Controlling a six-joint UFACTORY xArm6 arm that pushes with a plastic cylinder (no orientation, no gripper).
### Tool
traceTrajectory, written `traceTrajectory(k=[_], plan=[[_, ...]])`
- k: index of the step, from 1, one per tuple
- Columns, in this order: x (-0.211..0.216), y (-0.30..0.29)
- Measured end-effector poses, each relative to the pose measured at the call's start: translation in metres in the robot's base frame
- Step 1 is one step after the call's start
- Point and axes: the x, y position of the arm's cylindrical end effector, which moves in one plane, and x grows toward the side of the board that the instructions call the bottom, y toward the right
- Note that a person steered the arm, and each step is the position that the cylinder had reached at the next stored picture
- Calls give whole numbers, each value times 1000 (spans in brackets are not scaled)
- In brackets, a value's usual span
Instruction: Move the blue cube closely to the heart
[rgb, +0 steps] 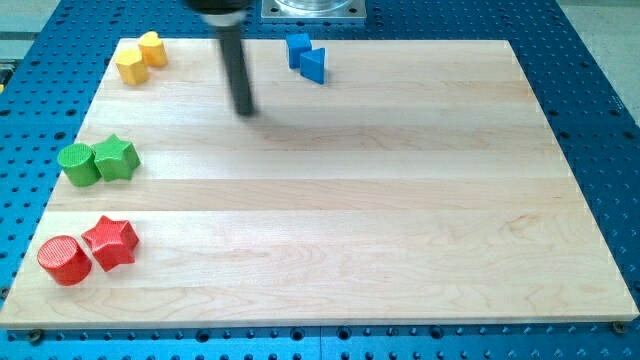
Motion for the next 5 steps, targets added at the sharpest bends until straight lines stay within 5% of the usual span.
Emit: traceTrajectory(k=[1, 2, 5], plan=[[-31, 87], [-90, 73], [-121, 41]])
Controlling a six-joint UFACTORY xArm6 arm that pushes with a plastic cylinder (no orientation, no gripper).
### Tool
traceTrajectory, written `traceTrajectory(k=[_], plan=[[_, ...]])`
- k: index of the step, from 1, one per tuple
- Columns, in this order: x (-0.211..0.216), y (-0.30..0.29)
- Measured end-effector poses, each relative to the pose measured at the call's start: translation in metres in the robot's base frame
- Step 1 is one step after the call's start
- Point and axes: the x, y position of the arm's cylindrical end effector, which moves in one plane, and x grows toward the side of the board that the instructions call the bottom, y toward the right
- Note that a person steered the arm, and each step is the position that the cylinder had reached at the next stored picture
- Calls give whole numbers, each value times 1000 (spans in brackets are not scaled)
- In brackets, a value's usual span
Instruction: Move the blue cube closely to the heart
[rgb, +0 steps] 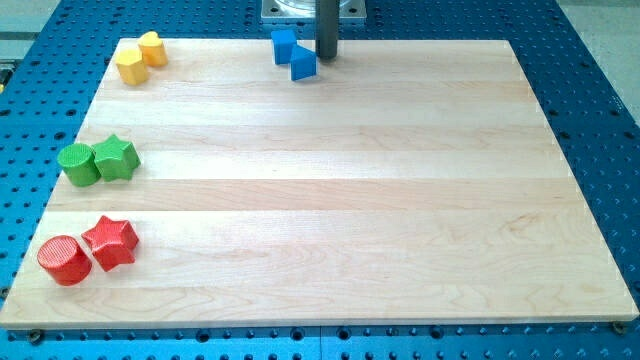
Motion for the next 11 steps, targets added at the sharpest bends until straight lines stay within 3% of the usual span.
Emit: traceTrajectory(k=[1, 2, 4, 6, 8, 9, 10, 11], plan=[[1, -43], [-23, -23], [-13, -110], [-10, -46], [44, -116], [38, -73], [11, -69], [10, -137]])
